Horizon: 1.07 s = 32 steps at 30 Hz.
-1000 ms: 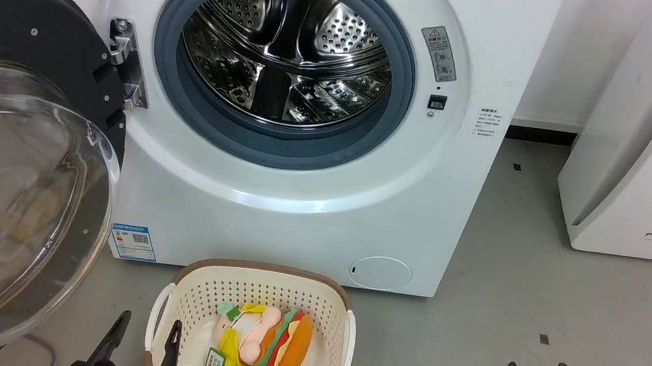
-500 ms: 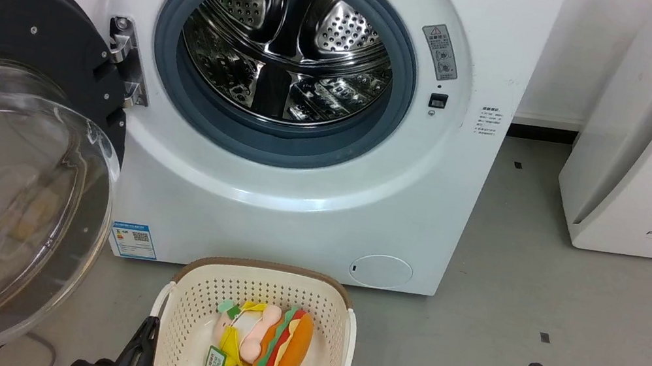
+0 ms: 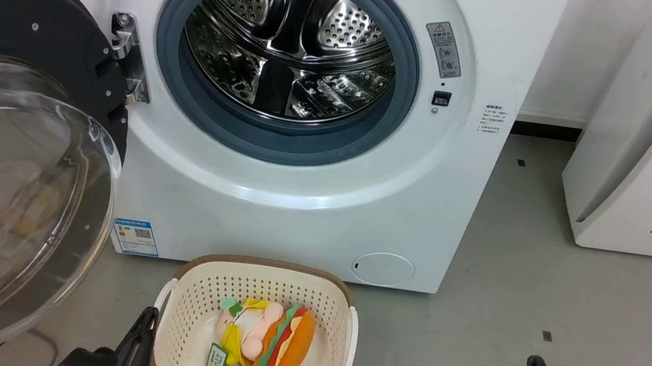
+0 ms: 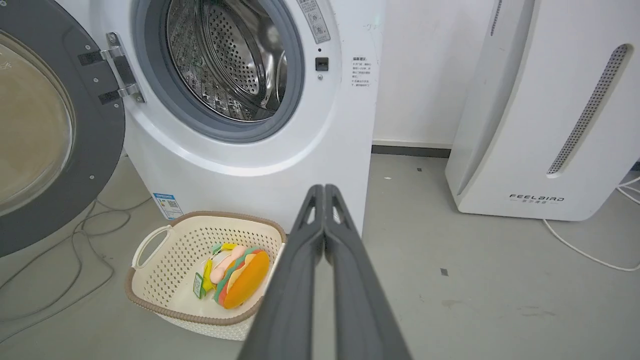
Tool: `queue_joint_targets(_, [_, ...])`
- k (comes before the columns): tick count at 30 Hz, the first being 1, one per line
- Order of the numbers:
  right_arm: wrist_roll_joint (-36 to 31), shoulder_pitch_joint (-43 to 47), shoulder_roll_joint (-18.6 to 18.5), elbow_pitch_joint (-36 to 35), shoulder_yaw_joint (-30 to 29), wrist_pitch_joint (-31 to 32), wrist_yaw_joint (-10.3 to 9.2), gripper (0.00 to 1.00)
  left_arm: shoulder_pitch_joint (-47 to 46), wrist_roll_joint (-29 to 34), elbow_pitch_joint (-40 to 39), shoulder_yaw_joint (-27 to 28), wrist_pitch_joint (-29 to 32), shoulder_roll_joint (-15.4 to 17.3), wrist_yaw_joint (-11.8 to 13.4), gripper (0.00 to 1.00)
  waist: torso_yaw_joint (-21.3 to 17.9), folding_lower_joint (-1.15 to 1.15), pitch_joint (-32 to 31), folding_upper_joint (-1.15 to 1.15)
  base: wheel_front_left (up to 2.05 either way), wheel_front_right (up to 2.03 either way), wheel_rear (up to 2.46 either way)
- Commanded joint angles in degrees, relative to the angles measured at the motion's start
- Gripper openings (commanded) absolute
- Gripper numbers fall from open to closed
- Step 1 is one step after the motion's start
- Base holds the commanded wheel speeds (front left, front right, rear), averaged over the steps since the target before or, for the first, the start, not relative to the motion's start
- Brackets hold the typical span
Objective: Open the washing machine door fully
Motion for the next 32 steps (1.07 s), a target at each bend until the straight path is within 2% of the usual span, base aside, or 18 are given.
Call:
queue_joint_targets(1, [-0.5,-0.8,0.0,-0.1,0.0,0.2,0.07,0.00,-0.9,0.5,-0.3,0.2,0.2,0.0,-0.1,0.00,0.0,0.00,0.0,0.00,0.00,0.00,0.00])
queue_joint_targets(32, [-1.6,-3.1,0.1,-0.1,-0.1,1.6,0.17,0.00,-3.1,1.8,-1.5,1.7,3.3,-0.6,-0.9,0.00,0.5,0.00,0.8,0.00,0.00,0.00,0.00])
